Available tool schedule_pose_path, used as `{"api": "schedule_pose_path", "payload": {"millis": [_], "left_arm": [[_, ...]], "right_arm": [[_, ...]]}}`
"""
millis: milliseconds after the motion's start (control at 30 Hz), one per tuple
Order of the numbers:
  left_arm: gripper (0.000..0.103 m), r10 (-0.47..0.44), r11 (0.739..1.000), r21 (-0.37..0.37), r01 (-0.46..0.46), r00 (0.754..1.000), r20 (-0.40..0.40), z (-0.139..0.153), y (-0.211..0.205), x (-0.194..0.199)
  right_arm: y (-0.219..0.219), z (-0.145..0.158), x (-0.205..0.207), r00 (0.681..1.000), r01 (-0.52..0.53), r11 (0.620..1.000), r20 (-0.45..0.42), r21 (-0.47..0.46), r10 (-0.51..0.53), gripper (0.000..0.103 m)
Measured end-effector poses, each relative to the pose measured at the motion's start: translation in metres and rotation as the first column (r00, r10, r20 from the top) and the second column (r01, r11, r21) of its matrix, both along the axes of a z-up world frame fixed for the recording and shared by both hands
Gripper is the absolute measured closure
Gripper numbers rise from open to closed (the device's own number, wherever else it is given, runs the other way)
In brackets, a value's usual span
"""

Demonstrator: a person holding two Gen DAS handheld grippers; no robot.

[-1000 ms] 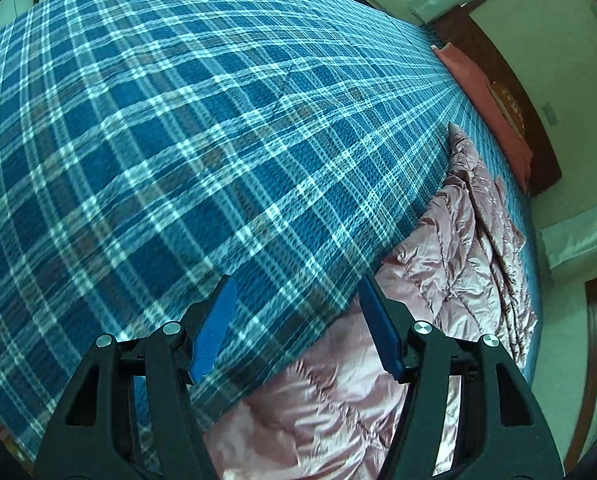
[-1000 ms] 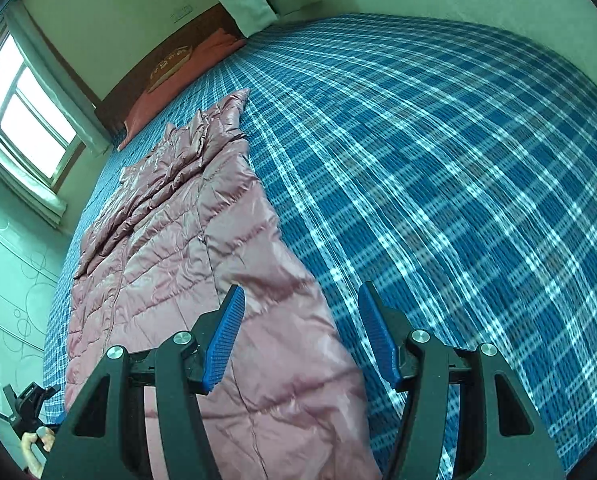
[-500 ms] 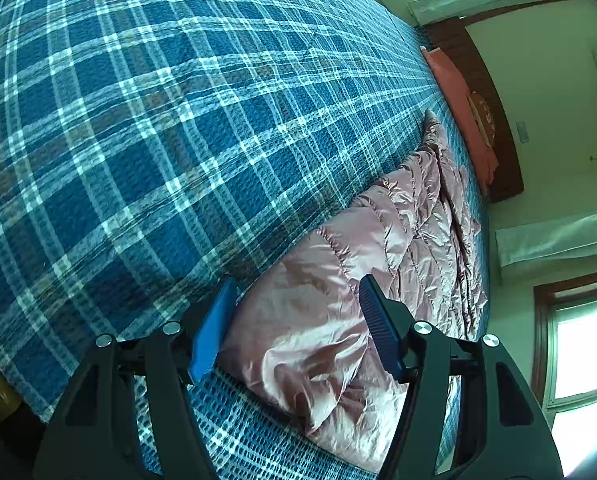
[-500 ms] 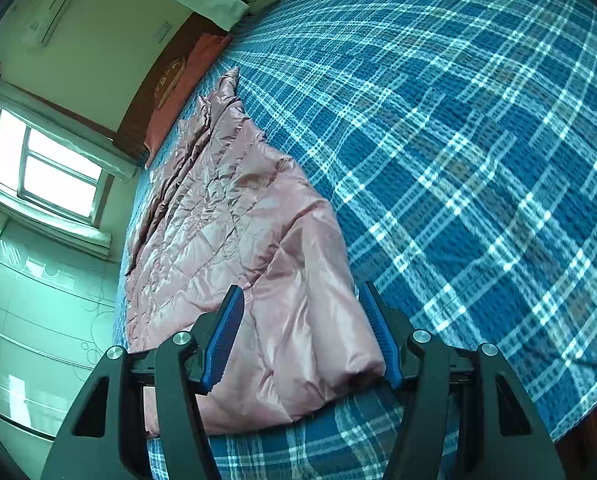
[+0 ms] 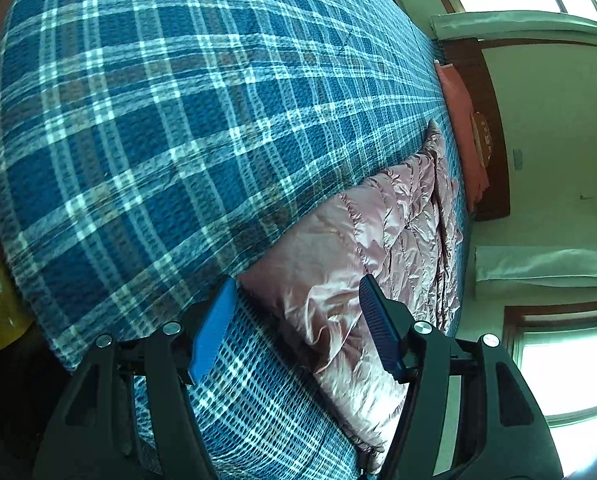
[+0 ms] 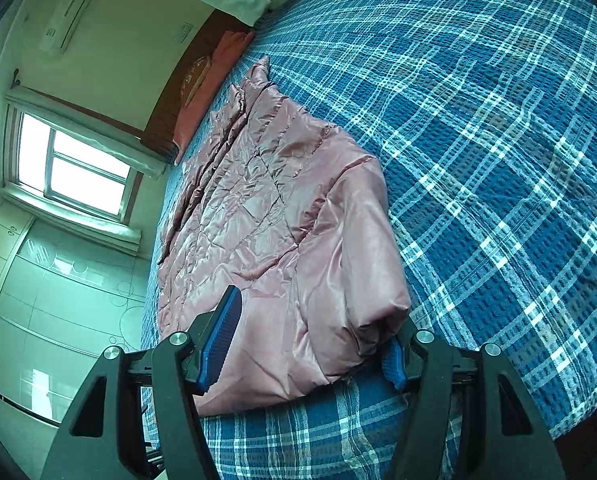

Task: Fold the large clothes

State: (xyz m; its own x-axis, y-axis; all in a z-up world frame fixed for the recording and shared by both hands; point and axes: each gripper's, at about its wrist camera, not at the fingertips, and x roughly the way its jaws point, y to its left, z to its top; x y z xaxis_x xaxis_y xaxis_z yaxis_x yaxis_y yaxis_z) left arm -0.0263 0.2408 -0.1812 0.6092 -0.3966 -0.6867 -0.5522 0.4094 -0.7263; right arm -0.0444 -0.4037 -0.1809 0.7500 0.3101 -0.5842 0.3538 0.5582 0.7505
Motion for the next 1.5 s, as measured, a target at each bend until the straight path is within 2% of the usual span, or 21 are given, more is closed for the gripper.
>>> {"api": "schedule_pose_path", "payload": {"millis": [100,333,500,533,567,600,633,667,700,767,967,1133,1300,1500], "left_arm": [[0.039,-0.011,1.000,0.009,0.011,1.000,0.013,-0.001,-0.005,-0.005],[0.037,-0.025,0.999,0.033,0.023,0.998,0.049,0.000,-0.014,0.015],[0.045,-0.084,0.996,0.046,0.081,0.994,0.070,0.004,-0.026,0.026],[0.045,-0.086,0.995,0.046,0.083,0.994,0.063,0.001,-0.027,0.029],[0.046,-0.090,0.995,0.050,0.087,0.994,0.058,-0.001,-0.029,0.033],[0.052,-0.097,0.993,0.068,0.093,0.994,0.052,-0.002,-0.031,0.036],[0.060,-0.104,0.991,0.089,0.098,0.993,0.057,0.000,-0.032,0.040],[0.079,-0.120,0.989,0.090,0.113,0.990,0.076,0.001,-0.034,0.043],[0.090,-0.137,0.988,0.083,0.130,0.986,0.096,0.001,-0.036,0.046],[0.093,-0.147,0.985,0.103,0.135,0.982,0.122,0.009,-0.037,0.048],[0.097,-0.180,0.977,0.154,0.148,0.959,0.217,0.043,-0.039,0.066],[0.097,-0.199,0.972,0.176,0.156,0.945,0.259,0.069,-0.046,0.109],[0.097,-0.231,0.956,0.248,0.157,0.924,0.306,0.096,-0.058,0.163],[0.097,-0.231,0.949,0.278,0.150,0.929,0.288,0.106,-0.075,0.253]], "right_arm": [[0.003,-0.001,-0.001,1.000,-0.005,1.000,0.001,-0.001,0.005,0.041],[0.006,-0.003,0.004,1.000,-0.005,1.000,0.020,-0.005,0.005,0.041],[0.008,-0.002,-0.004,0.999,0.004,1.000,0.035,-0.002,-0.004,0.042],[0.008,-0.003,-0.005,0.999,0.008,1.000,0.034,0.001,-0.008,0.045],[0.008,-0.003,-0.004,0.999,0.013,1.000,0.029,0.000,-0.013,0.054],[0.008,-0.004,-0.002,1.000,0.011,1.000,0.029,-0.001,-0.011,0.061],[0.010,-0.004,0.000,1.000,0.008,1.000,0.030,-0.006,-0.008,0.072],[0.011,-0.003,0.002,1.000,0.004,1.000,0.027,-0.020,-0.004,0.079],[0.013,-0.001,0.003,1.000,0.001,1.000,0.027,-0.031,0.000,0.081],[0.015,0.005,0.004,0.999,-0.004,0.999,0.052,-0.034,0.006,0.087],[0.015,0.042,0.013,0.986,-0.020,0.998,0.162,-0.052,0.028,0.089],[0.012,0.074,0.049,0.970,-0.047,0.996,0.236,-0.073,0.063,0.089],[0.007,0.101,0.104,0.955,-0.061,0.992,0.284,-0.113,0.091,0.089],[-0.008,0.113,0.185,0.948,-0.062,0.995,0.307,-0.075,0.083,0.089]]}}
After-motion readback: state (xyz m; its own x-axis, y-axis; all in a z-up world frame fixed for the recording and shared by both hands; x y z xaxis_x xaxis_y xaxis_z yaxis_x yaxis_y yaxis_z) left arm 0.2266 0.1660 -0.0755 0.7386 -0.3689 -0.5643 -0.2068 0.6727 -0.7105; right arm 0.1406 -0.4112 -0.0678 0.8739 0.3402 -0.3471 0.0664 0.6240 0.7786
